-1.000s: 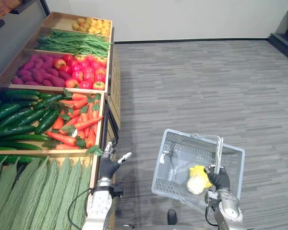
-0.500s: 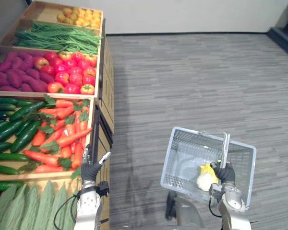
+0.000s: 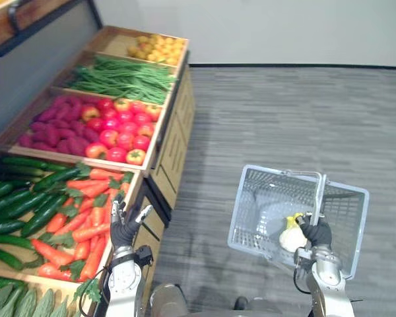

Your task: Pick vegetable in the basket

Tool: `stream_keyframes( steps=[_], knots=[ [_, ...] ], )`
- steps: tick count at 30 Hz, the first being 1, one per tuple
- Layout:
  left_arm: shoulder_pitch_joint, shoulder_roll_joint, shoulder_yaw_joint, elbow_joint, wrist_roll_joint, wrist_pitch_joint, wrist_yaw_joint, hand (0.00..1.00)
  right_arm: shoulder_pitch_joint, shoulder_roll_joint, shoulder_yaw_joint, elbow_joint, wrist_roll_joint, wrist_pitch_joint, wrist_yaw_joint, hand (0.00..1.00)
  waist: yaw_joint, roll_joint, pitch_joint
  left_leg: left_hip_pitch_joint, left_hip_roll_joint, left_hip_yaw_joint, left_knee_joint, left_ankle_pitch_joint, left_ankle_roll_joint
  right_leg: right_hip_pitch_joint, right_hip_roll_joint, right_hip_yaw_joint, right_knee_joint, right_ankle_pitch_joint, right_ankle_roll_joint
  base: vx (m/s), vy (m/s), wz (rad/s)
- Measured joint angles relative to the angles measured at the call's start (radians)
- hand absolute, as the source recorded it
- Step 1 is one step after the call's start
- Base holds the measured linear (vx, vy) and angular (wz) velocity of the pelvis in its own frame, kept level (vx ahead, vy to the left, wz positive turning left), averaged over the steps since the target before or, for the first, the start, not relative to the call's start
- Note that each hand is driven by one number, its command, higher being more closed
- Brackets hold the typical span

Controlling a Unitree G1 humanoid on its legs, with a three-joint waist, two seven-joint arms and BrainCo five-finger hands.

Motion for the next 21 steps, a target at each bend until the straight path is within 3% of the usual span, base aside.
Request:
stream_keyframes(
  steps=[1,2,4,5,6,7,9,10,11,12,14,15,18,21],
  knots=[
    [0.009,0.002,0.001,0.002,0.0,0.003,-0.001,0.0,-0.029,0.005,-0.016,0.081,-0.001,0.006,-0.008,1.0,0.009,-0.019,-0.001,0.073,-0.075,-0.037,-0.136,0.013,0.03,0.04,-0.019,-0.023,0.028,0.0,0.001,0.42,0.073,1.41],
    [0.034,-0.001,-0.004,0.001,0.004,0.002,-0.001,0.0,-0.039,0.006,-0.016,0.128,-0.002,0.013,-0.005,1.0,0.013,-0.013,-0.002,0.135,-0.098,-0.067,-0.196,0.026,0.029,0.024,-0.061,-0.027,0.19,-0.005,0.008,0.41,0.059,1.28],
    [0.038,-0.003,-0.006,0.003,0.011,0.003,0.0,0.0,-0.03,0.018,-0.012,0.162,-0.004,0.014,0.004,1.0,-0.001,-0.018,-0.005,0.173,-0.117,-0.123,-0.224,0.028,0.027,-0.018,-0.118,-0.015,0.296,-0.081,0.034,0.27,-0.048,0.9],
    [0.034,0.0,-0.007,0.002,0.018,0.003,-0.001,0.0,-0.027,0.021,-0.012,0.162,-0.004,0.015,0.011,1.0,-0.004,-0.03,-0.004,0.179,-0.136,-0.15,-0.227,0.024,0.022,-0.072,-0.165,0.011,0.352,-0.077,0.017,0.22,-0.094,0.85],
    [0.032,0.008,-0.012,0.002,0.028,0.004,-0.001,0.0,-0.027,0.021,-0.012,0.162,-0.004,0.015,0.012,1.0,-0.006,-0.041,-0.001,0.178,-0.146,-0.174,-0.217,0.013,0.008,-0.114,-0.187,0.051,0.396,-0.036,-0.025,0.15,-0.094,0.7],
    [0.03,0.017,-0.014,0.001,0.036,0.007,-0.003,0.0,-0.023,0.021,-0.013,0.163,-0.003,0.018,0.012,1.0,-0.012,-0.05,0.005,0.177,-0.149,-0.206,-0.207,0.005,-0.001,-0.123,-0.192,0.085,0.46,-0.026,-0.031,0.18,-0.161,0.97],
    [0.039,0.031,-0.047,-0.056,0.071,0.012,-0.003,0.0,0.006,0.028,-0.01,0.162,-0.001,0.033,0.011,1.0,-0.03,-0.056,0.002,0.212,-0.139,-0.301,-0.207,0.006,-0.021,-0.205,-0.147,0.264,0.672,0.041,-0.109,0.2,-0.252,1.19],
    [0.037,0.028,-0.057,-0.075,0.079,0.01,-0.001,0.0,0.015,0.032,-0.006,0.159,-0.001,0.033,0.011,1.0,-0.034,-0.057,-0.001,0.208,-0.133,-0.324,-0.213,0.006,-0.026,-0.223,-0.126,0.31,0.676,-0.018,-0.086,0.11,-0.298,1.03],
    [0.021,0.031,-0.057,-0.1,0.088,0.002,0.004,0.0,0.023,0.033,0.009,0.156,-0.001,0.03,0.012,1.0,-0.031,-0.069,-0.002,0.194,-0.12,-0.372,-0.21,-0.006,-0.039,-0.26,-0.069,0.41,0.612,-0.107,-0.056,0.08,-0.324,1.0],
    [-0.009,0.03,-0.057,-0.093,0.099,0.002,0.008,0.0,0.023,0.039,0.009,0.156,-0.001,0.03,0.013,1.0,-0.027,-0.076,0.001,0.175,-0.108,-0.416,-0.197,-0.01,-0.05,-0.302,-0.025,0.502,0.539,-0.137,-0.033,0.09,-0.395,1.13],
    [-0.029,0.029,-0.058,-0.079,0.101,0.003,0.017,0.0,0.03,0.046,0.01,0.154,-0.001,0.027,0.013,1.0,-0.028,-0.098,0.002,0.14,-0.098,-0.471,-0.137,-0.033,-0.101,-0.305,-0.008,0.612,0.37,-0.113,0.015,0.07,-0.307,1.12],
    [-0.05,0.028,-0.06,-0.053,0.115,0.011,0.02,0.0,0.044,0.046,0.008,0.171,0.002,0.023,0.013,1.0,-0.029,-0.108,0.018,0.094,-0.087,-0.536,-0.045,-0.07,-0.149,-0.256,-0.01,0.611,0.254,-0.052,0.075,0.08,-0.27,1.12],
    [-0.043,0.008,-0.068,-0.062,0.122,0.016,0.021,0.0,0.073,0.034,-0.003,0.176,0.011,0.025,0.013,1.0,-0.01,-0.07,-0.005,0.088,-0.042,-0.549,-0.077,-0.048,-0.171,-0.225,0.012,0.512,0.224,-0.057,0.057,0.2,-0.286,0.88],
    [-0.055,0.008,-0.043,-0.062,0.15,0.016,0.023,0.0,0.076,0.029,-0.001,0.182,0.01,0.025,0.021,1.0,0.008,-0.063,-0.008,0.107,-0.024,-0.56,-0.133,-0.01,-0.19,-0.196,0.026,0.456,0.208,-0.054,0.051,0.13,-0.141,0.39]
  ],
)
